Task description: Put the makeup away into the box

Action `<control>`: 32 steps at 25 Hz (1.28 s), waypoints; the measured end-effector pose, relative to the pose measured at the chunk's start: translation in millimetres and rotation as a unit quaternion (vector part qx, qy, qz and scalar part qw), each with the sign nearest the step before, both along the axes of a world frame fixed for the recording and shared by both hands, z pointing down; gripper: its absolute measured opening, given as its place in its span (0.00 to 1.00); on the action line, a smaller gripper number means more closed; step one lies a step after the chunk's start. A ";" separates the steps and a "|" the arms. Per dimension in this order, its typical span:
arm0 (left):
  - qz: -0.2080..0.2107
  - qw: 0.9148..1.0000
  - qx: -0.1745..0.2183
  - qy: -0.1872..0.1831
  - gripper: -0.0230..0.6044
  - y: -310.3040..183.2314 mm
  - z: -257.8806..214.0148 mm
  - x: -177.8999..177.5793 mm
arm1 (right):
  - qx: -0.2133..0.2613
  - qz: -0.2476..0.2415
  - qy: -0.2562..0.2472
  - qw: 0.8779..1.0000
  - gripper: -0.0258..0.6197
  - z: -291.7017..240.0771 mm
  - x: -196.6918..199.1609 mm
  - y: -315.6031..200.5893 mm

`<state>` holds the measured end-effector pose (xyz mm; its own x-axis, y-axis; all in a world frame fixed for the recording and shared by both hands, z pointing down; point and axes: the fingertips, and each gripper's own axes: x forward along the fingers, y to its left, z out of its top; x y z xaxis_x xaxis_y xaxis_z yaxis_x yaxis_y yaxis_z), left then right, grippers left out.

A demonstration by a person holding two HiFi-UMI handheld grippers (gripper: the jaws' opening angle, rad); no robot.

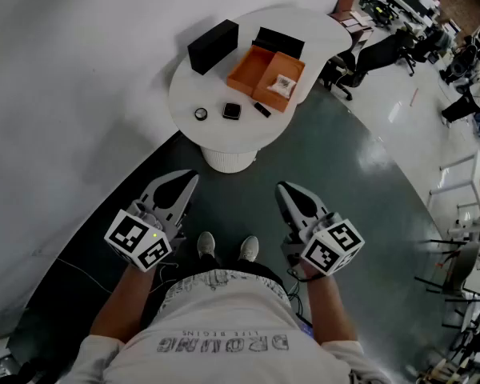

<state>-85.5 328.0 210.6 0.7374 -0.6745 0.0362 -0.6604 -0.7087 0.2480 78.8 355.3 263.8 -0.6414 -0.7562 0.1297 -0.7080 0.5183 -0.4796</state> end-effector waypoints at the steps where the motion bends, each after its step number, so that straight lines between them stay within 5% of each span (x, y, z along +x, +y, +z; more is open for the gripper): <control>1: 0.000 1.000 0.000 0.000 0.07 0.7 -0.1 -0.4 | 0.000 0.001 0.000 1.000 0.05 -0.1 -0.3 0.8; 32: 0.010 1.000 -0.007 -0.012 0.08 -10.7 10.0 5.8 | 0.002 0.004 0.038 0.999 0.05 3.6 -3.1 -15.3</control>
